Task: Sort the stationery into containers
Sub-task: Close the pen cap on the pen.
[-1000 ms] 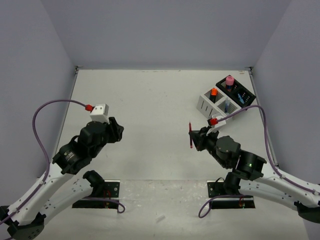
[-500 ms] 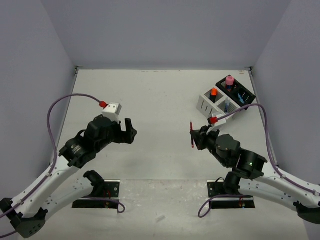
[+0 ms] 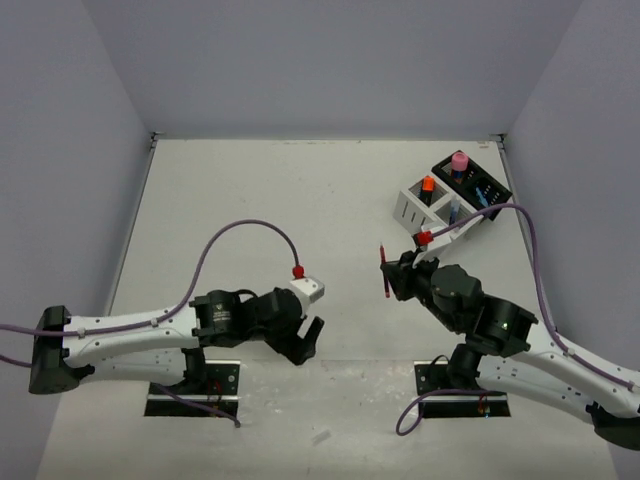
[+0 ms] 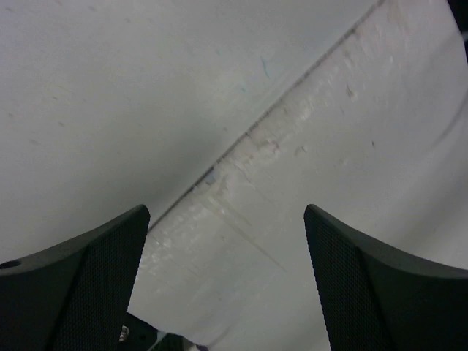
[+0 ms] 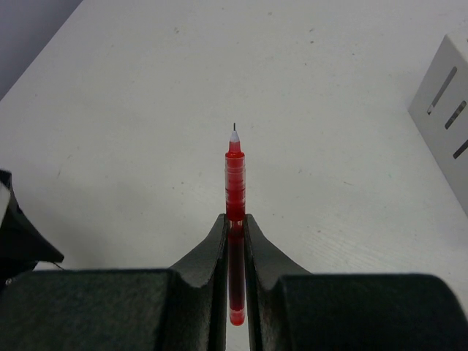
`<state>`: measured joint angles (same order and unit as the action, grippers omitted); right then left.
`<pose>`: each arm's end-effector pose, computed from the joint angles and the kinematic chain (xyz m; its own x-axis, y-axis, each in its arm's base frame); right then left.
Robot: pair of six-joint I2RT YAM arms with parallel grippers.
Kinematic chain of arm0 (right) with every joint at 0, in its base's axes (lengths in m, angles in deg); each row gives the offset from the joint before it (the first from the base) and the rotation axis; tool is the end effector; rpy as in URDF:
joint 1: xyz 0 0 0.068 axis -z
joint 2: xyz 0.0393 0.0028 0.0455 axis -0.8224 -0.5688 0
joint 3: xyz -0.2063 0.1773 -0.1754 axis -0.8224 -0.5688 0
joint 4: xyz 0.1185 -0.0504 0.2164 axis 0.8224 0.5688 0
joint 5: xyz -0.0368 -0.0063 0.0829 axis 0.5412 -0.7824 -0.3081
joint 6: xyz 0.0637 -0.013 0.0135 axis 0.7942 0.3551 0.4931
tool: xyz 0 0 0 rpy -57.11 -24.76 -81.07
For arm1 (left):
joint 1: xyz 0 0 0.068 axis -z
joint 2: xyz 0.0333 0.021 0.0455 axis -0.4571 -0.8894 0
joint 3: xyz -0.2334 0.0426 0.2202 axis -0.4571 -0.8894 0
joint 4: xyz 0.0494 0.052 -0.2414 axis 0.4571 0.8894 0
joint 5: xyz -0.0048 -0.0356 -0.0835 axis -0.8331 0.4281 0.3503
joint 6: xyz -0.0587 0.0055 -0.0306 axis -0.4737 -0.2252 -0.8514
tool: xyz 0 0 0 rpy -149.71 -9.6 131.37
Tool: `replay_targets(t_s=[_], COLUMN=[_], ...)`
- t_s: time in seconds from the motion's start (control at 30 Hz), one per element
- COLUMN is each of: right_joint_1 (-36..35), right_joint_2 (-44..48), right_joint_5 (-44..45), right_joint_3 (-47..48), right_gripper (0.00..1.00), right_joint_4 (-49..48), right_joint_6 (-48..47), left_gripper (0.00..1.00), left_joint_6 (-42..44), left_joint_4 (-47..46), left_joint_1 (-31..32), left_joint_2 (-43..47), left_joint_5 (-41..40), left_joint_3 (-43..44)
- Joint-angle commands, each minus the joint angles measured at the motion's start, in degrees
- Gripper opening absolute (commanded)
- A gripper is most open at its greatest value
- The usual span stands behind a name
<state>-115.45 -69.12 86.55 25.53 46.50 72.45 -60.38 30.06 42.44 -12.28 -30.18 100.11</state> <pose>0.0736 0.0789 0.3413 -0.3551 0.0741 -0.9319 -0.4432 0.8644 0.2376 0.0617 -0.1515 0.2874 -0.7707 0.3540 -0.5298 0.5620 0.7695 -0.3033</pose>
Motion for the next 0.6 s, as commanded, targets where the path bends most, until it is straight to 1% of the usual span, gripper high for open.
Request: replay_targets(t_s=[0.0,0.03,0.13,0.23,0.3,0.4,0.57], right_joint_1=[0.54,0.62,0.93,1.16,1.15,1.23,1.32], right_joint_2=[-0.33,-0.25,0.6,1.39,1.41,1.09,0.55], right_joint_5=[-0.56,-0.22,1.04,1.18,1.07,0.97,0.63], right_joint_3=[3.41,3.57,4.69,5.29,5.62,5.77,5.97], right_gripper=[0.0,0.0,0.0,0.0,0.0,0.0,0.0], right_joint_4=[1.73,2.14,3.69,4.22,4.65,4.98,5.09], right_joint_6=[-0.57,-0.48,0.32,0.49,0.45,0.45,0.37], left_gripper=[0.87,0.87,0.82,0.76,0.69,0.67,0.66], left_joint_6=[-12.52,-14.36,-18.94,-20.84,-22.17,-24.27,-23.99], left_joint_4=[-0.09,-0.36,-2.04,-7.2,-8.08,-6.74,-6.7], left_joint_1=[16.53,19.74,26.39,30.29,33.18,36.37,37.75], left_joint_2=[-5.65,-7.38,-13.27,-18.1,-23.34,-29.66,-33.18], left_joint_5=[-7.54,-8.49,-11.46,-11.56,-13.78,-16.41,-17.56], left_joint_3=[-0.51,-0.43,-0.5,-0.65,1.55,5.61,9.01])
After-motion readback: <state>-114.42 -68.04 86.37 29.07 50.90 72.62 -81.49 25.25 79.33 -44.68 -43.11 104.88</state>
